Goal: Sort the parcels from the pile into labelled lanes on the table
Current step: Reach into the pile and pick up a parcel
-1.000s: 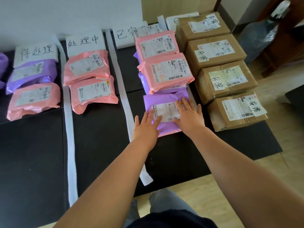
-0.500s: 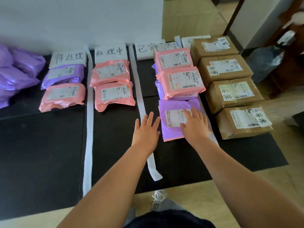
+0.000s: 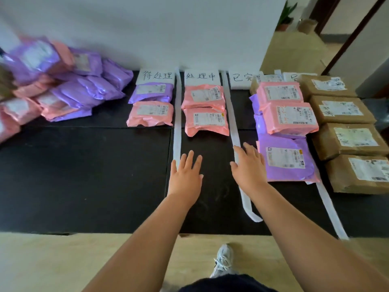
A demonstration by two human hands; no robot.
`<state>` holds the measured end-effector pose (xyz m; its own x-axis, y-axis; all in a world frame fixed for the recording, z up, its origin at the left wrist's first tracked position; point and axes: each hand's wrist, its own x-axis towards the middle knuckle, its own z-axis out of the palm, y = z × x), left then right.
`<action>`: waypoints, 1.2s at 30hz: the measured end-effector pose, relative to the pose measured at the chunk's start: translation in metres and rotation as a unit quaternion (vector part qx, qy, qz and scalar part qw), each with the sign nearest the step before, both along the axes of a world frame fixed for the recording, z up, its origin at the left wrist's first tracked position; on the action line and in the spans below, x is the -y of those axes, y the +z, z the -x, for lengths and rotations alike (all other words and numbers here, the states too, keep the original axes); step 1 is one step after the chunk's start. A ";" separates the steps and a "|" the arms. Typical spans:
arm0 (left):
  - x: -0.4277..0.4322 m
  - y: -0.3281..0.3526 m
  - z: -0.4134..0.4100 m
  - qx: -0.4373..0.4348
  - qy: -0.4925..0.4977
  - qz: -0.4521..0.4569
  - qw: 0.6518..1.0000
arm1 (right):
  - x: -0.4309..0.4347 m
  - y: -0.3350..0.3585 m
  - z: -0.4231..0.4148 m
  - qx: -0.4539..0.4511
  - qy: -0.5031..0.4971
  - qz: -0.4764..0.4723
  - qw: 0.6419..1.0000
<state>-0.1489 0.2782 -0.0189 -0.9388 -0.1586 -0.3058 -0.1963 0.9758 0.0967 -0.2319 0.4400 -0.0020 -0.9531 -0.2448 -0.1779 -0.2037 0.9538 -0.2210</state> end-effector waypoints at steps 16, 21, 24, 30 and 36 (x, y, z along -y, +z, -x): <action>0.250 0.018 -0.200 -0.058 0.149 -0.001 0.987 | 0.275 0.003 -0.172 0.000 0.112 0.087 0.990; 0.302 0.023 -0.209 -0.069 0.191 -0.006 0.979 | 0.329 0.006 -0.176 0.003 0.143 0.081 0.986; 0.329 0.026 -0.198 -0.068 0.202 -0.008 0.977 | 0.357 0.005 -0.161 -0.001 0.154 0.076 0.985; 0.383 0.031 -0.150 -0.079 0.197 0.005 0.977 | 0.421 0.001 -0.112 -0.008 0.153 0.107 0.982; 0.431 0.028 -0.089 -0.068 0.162 0.021 0.984 | 0.468 -0.006 -0.056 -0.020 0.152 0.118 0.981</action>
